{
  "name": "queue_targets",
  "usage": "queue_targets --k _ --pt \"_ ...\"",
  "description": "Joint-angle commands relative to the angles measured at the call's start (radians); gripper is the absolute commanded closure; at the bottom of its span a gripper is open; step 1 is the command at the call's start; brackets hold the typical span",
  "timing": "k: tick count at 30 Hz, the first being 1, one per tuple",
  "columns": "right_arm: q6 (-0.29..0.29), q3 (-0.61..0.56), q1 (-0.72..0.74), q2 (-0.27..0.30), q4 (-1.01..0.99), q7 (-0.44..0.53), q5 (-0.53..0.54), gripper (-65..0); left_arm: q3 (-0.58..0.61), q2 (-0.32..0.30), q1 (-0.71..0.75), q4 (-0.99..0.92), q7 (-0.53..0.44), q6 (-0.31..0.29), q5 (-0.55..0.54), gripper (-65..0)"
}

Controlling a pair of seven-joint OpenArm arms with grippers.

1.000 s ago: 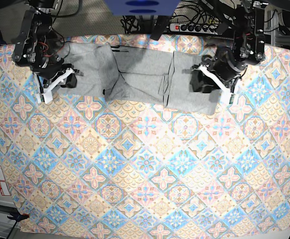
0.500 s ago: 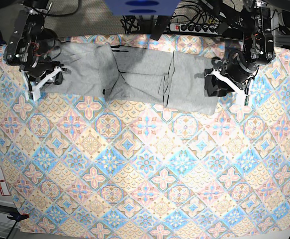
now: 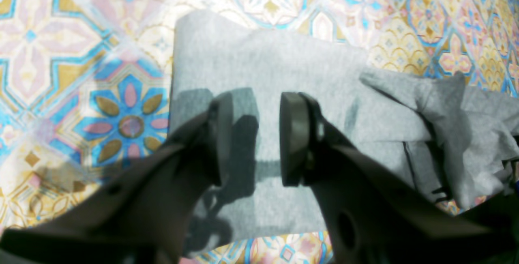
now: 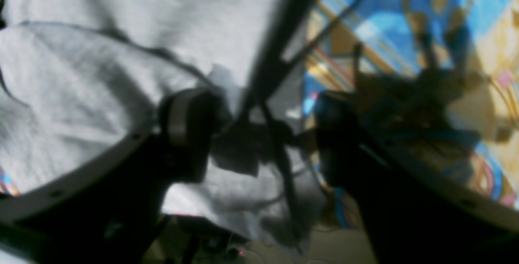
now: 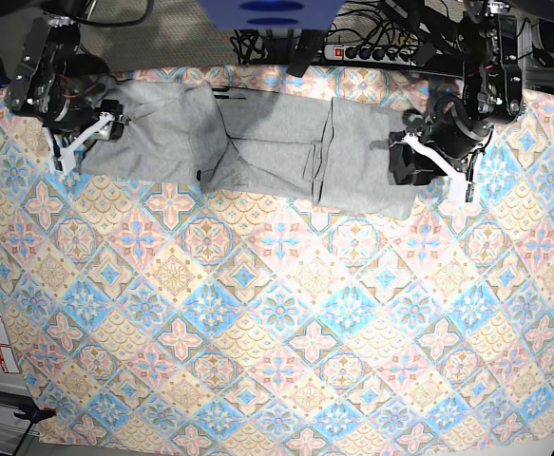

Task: Fold the T-shirt properly
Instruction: 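Regrasp the shirt ends and press them inward toward the middle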

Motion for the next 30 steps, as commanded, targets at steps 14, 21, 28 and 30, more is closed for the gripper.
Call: queue_targets --k 14,21,28,30 --pt "0.007 -0.053 0.0 0.009 -0.124 0.003 0.133 -45.2 -0.004 -0.01 0.001 0.013 -0.016 -0.007 -0.012 -19.0" --pt "0.007 -0.149 -0.02 0.011 -0.115 -0.023 0.291 -29.7 -0.004 -0.01 0.0 0.013 -0.016 -0.008 -0.012 -19.0" --pt "0.007 -0.145 -0.02 0.011 -0.115 -0.023 0.293 -13.0 -0.007 -0.01 0.0 0.013 -0.016 -0.008 -0.012 -19.0" --pt "0.007 -0.142 -0.013 0.011 -0.115 -0.019 0.293 -9.1 -0.007 -0.01 0.0 0.013 -0.016 -0.008 -0.012 -19.0"
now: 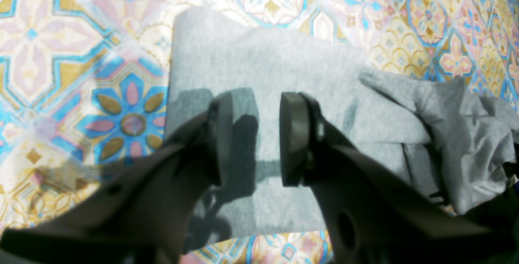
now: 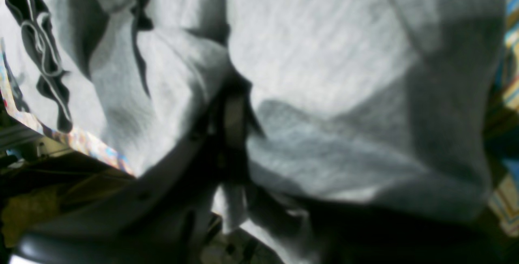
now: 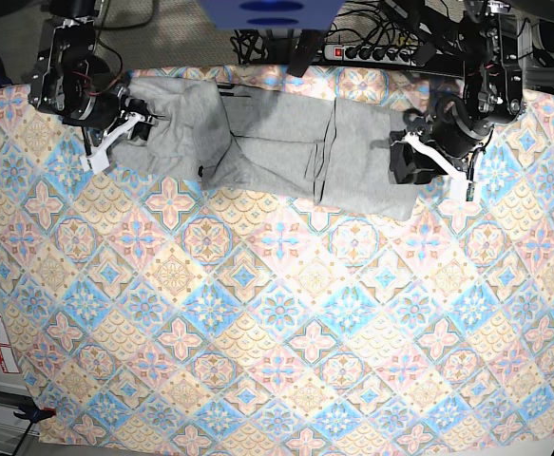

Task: Fold the T-shirt properly
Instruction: 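Regrasp the shirt ends and press them inward toward the middle, then grasp the shirt end with the right gripper and fold it over the bundle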

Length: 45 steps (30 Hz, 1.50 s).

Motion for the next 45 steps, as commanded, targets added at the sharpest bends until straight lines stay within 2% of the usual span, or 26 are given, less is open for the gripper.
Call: queue_targets --k 1,4,7,14,21,24,26,28,32,33,37,41,45 --pt "-0.004 0.0 -0.004 0.004 0.001 -0.036 -0.022 -6.9 -0.006 -0.01 -0.003 0.013 -0.016 -0.005 -0.009 -19.0" --pt "-0.004 0.051 -0.002 0.004 0.001 -0.036 -0.022 -0.1 -0.008 -0.01 -0.003 0.013 -0.016 -0.005 -0.011 -19.0" --pt "-0.004 0.109 0.034 0.004 0.001 -0.036 -0.022 0.0 -0.009 -0.01 -0.004 0.013 -0.018 -0.005 -0.011 -19.0" --pt "-0.004 0.166 0.183 0.005 -0.011 -0.036 -0.03 0.0 -0.012 -0.01 -0.006 0.013 -0.019 -0.004 -0.011 -19.0" --pt "-0.004 0.169 0.311 0.005 -0.011 -0.036 -0.216 0.0 -0.012 -0.01 -0.006 0.016 -0.019 -0.004 -0.012 -19.0" --pt "-0.002 0.167 0.323 0.005 0.003 -0.042 -0.236 0.0 -0.014 -0.01 -0.001 0.016 -0.019 -0.004 -0.012 -19.0" --pt "0.024 0.164 0.317 0.005 0.041 -0.045 -0.2 0.0 -0.043 0.003 0.0 0.016 -0.019 -0.004 -0.012 -19.0" --pt "0.064 0.161 0.281 0.005 0.097 -0.051 -0.167 0.0 -0.095 0.041 0.002 0.015 -0.018 -0.004 -0.012 -19.0" --pt "0.179 0.063 0.197 0.004 0.239 -0.057 -0.162 0.0 -0.196 0.081 0.004 0.013 -0.008 -0.005 -0.011 -19.0" --pt "0.193 0.021 0.177 0.004 0.284 -0.053 -0.162 0.0 -0.206 0.081 0.01 0.013 -0.008 -0.005 -0.011 -19.0" --pt "0.196 -0.149 0.14 0.001 0.413 -0.051 -0.162 0.0 -0.206 0.081 0.027 0.013 -0.008 -0.005 -0.011 -19.0" --pt "0.196 -0.287 0.15 -0.002 0.449 -0.049 -0.162 0.0 -0.201 0.083 0.056 0.013 -0.015 -0.005 -0.011 -19.0" --pt "0.196 -0.379 0.163 -0.05 0.453 -0.03 -0.162 0.0 -0.204 0.083 0.07 0.013 -0.016 -0.005 -0.011 -19.0"
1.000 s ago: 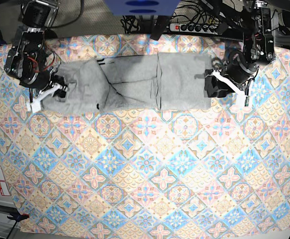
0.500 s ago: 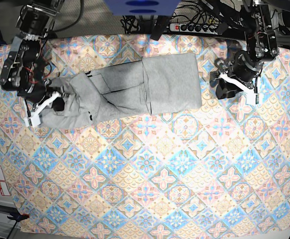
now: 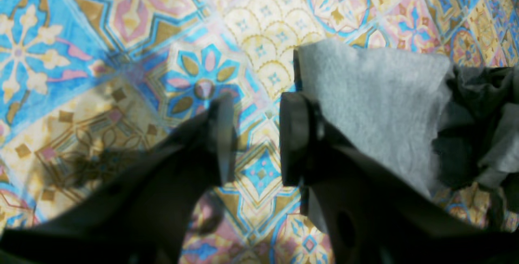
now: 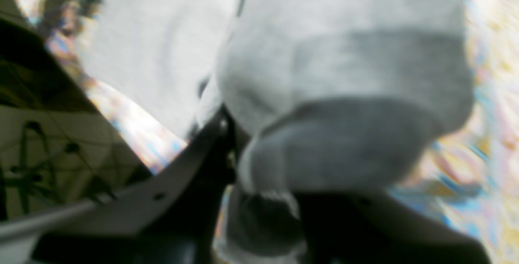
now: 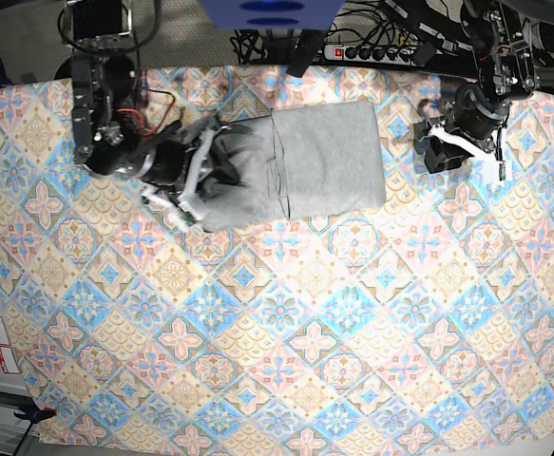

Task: Fold the T-shirt properly
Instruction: 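Grasp the shirt end with the right gripper and fold it over the bundle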

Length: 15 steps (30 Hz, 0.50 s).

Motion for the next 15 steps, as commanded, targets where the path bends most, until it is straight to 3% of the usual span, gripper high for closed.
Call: queue_targets --k 1,8,15 --pt "0.009 -0.027 0.016 -0.006 0.021 0.03 0.031 -0.1 -0.007 -0.008 0.005 0.014 -0.016 -0.007 -0.01 -19.0" --pt "0.01 -0.259 0.16 -0.028 0.006 0.031 0.028 -0.2 -0.007 -0.008 0.019 0.014 -0.016 -0.007 -0.01 -18.9" --pt "0.012 -0.348 0.285 -0.029 -0.191 0.031 0.028 -0.3 -0.007 -0.008 0.021 0.014 -0.016 -0.007 -0.01 -18.9"
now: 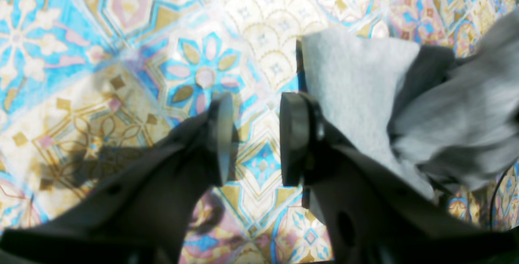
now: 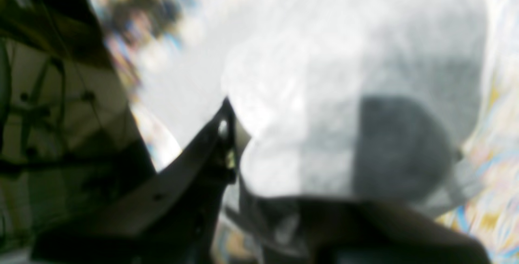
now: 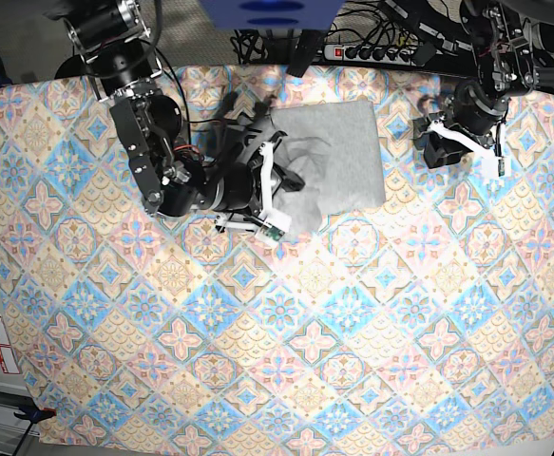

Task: Fold the T-shirt properly
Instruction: 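Grasp the shirt end with the right gripper and fold it over the bundle, then pull the folded shirt with the right gripper to flatten it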

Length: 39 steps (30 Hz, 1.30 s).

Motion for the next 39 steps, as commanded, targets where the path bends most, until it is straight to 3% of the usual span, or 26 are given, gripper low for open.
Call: queue_targets --k 1,4,9,12,23,30,37,39 --pt "0.009 -0.024 0.041 -0.01 0.005 0.04 0.037 -0.4 -0.005 -0.008 0.002 0.014 -0.016 -0.007 -0.01 -18.9" --pt "0.009 -0.079 0.069 -0.03 -0.044 0.041 0.037 -3.3 -0.005 -0.008 0.002 0.014 -0.016 -0.007 -0.01 -18.9" --pt "0.009 -0.1 0.075 -0.03 -0.058 0.041 0.037 -17.9 -0.007 -0.008 -0.002 0.014 -0.016 -0.007 -0.01 -18.9" --pt "0.009 -0.102 0.075 -0.03 -0.056 0.04 0.037 -23.1 -0.007 -0.008 -0.006 0.014 -0.016 -0.007 -0.01 -18.9" --pt "0.009 -0.085 0.075 -0.011 0.02 0.04 0.035 -23.2 -0.005 -0.008 -0.007 0.014 -0.016 -0.007 -0.01 -18.9" --pt "0.009 0.104 0.038 0.021 0.031 0.041 0.035 -23.1 0.003 -0.006 -0.007 0.014 -0.016 -0.007 -0.01 -18.9" --pt "0.009 0.125 0.041 0.016 -0.089 0.041 0.035 -11.3 0.003 0.004 -0.007 0.014 -0.016 -0.007 -0.01 -18.9" --pt "0.009 0.124 0.041 0.013 -0.127 0.041 0.035 -10.9 0.003 0.006 -0.007 0.014 -0.016 -0.007 -0.01 -18.9"
